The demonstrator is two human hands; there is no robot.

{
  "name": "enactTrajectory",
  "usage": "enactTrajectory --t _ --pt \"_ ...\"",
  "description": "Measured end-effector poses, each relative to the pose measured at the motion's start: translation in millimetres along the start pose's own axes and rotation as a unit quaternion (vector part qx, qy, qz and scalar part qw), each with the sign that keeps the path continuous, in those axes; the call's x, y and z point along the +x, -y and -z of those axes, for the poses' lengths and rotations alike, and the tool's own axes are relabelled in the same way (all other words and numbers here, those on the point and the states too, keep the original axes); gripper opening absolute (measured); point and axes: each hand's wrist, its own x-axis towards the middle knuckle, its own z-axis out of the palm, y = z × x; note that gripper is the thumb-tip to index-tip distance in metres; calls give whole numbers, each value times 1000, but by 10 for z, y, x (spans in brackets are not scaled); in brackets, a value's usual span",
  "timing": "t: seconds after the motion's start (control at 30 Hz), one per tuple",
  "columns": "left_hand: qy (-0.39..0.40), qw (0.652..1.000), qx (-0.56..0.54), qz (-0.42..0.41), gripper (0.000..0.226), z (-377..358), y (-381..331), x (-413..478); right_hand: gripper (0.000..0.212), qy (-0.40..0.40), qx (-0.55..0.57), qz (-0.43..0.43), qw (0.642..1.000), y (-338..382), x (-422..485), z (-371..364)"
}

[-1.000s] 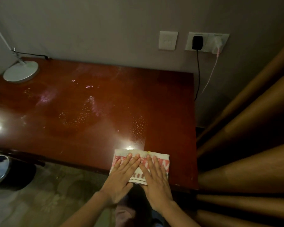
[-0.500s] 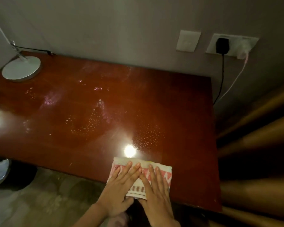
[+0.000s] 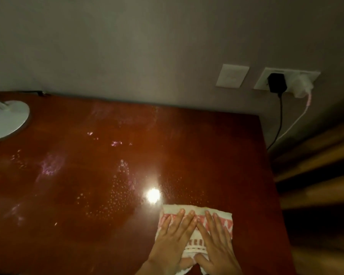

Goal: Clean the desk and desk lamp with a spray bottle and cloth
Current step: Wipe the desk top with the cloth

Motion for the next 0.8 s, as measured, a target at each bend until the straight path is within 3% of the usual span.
enactTrajectory --t 0.07,0.13,0.33,0.8 --pt "-9 1000 7 3 102 53 59 204 103 9 36 -1 999 -37 164 172" --pt "-34 999 9 8 102 115 116 430 93 -41 37 10 998 -101 354 333" --pt "-104 995 -6 3 95 444 307 1042 80 -39 34 -8 999 -305 887 868" --pt "-77 997 23 3 91 1437 1062 2820 81 -47 53 -35 997 -885 2524 2003"
